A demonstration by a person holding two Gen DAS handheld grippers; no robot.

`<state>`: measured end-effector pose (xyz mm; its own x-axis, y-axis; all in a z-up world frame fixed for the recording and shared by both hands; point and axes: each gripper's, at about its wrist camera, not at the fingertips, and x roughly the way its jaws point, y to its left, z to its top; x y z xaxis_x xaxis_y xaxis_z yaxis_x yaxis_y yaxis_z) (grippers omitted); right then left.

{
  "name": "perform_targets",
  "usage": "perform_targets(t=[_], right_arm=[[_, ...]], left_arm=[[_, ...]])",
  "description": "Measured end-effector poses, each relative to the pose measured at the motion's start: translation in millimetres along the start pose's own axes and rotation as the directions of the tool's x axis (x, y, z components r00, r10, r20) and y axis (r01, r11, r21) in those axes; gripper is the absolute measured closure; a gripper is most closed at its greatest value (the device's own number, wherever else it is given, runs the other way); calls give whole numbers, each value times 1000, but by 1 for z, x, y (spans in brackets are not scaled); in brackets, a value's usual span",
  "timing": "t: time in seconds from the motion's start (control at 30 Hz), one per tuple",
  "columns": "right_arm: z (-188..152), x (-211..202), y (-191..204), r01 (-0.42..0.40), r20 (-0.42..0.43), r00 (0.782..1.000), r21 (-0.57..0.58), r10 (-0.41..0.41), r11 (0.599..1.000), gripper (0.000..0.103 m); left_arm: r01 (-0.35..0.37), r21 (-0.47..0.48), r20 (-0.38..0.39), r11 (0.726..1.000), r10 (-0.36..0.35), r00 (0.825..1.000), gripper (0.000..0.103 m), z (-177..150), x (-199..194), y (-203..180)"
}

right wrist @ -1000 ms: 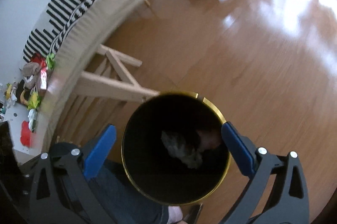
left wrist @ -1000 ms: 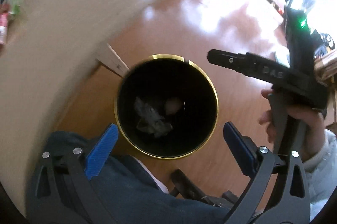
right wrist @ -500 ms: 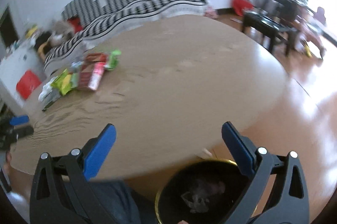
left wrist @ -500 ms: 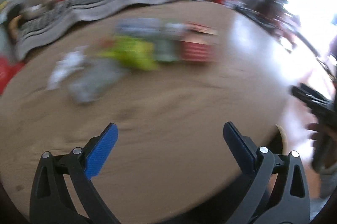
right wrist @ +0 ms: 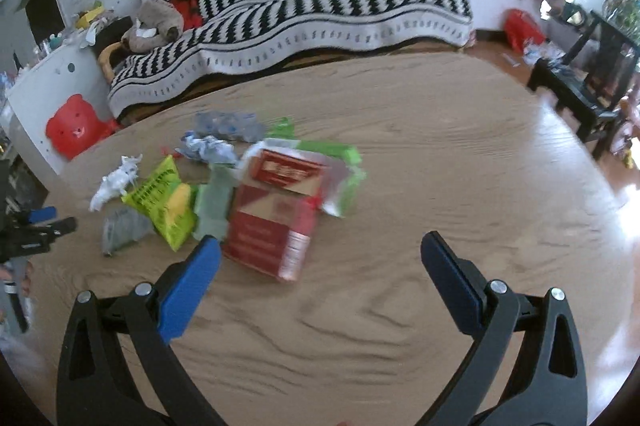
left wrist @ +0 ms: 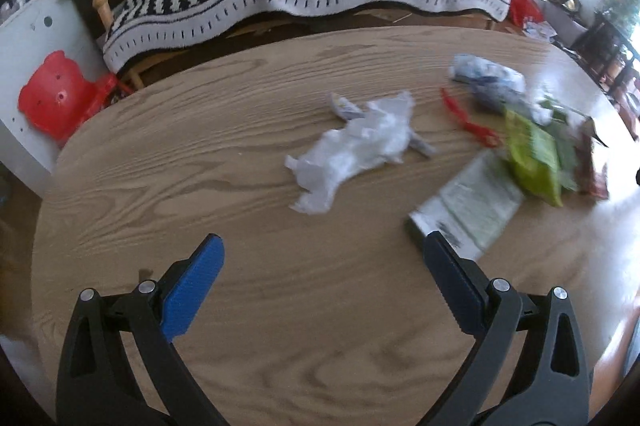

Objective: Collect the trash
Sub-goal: 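Grasp the white tissue with the left tool while the right tool grasps the red cigarette pack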

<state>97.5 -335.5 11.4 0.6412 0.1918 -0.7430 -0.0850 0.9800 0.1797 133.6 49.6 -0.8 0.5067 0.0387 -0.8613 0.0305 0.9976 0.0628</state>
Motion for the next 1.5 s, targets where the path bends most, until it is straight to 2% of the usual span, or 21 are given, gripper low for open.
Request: perform_targets(t=[0.2,0.47,0.8,0.87,1.03,1.07,1.1,1.13,1.17,1.27,1.5], right_arm=[[2,48,34,5,-66,998,12,-4,1000,6],[4,86,41,71,-106,992,25,-68,997,6],[0,94,39,135,-117,984,-8,-135,991,6],[-2,95,41,169,-112,979,-13,-170,986,5],[-6,93,39,163,-92,982,-11,-163,987,5],[-7,91,38,149,-84,985,-12,-149,989,6],[-8,89,37,138,-77,987,-7,-138,990,16],[-9,85,36,135,-61,989,-10,-136,991,45],[-9,81,36,156,-50,986,-32,-158,987,44],[-13,72,27,116,-67,991,19,-114,993,45],[-18,33,13,124,-25,992,45,-123,991,45]], left_arm=[[9,-4,-26,1000,-9,1000,6,17,36,9],[20,65,-46,998,-17,999,6,34,69,2],[71,40,-39,997,-70,997,6,43,83,7],[72,35,-30,997,-71,997,5,43,84,7],[71,35,-23,997,-70,997,5,44,84,7],[75,37,-16,996,-75,997,9,43,84,6],[79,49,7,996,-80,997,18,42,81,5],[78,57,26,995,-80,996,57,42,76,4],[70,60,22,996,-71,997,88,43,73,3],[94,9,4,996,-94,996,89,43,65,3],[87,19,35,996,-87,996,89,38,31,-5]])
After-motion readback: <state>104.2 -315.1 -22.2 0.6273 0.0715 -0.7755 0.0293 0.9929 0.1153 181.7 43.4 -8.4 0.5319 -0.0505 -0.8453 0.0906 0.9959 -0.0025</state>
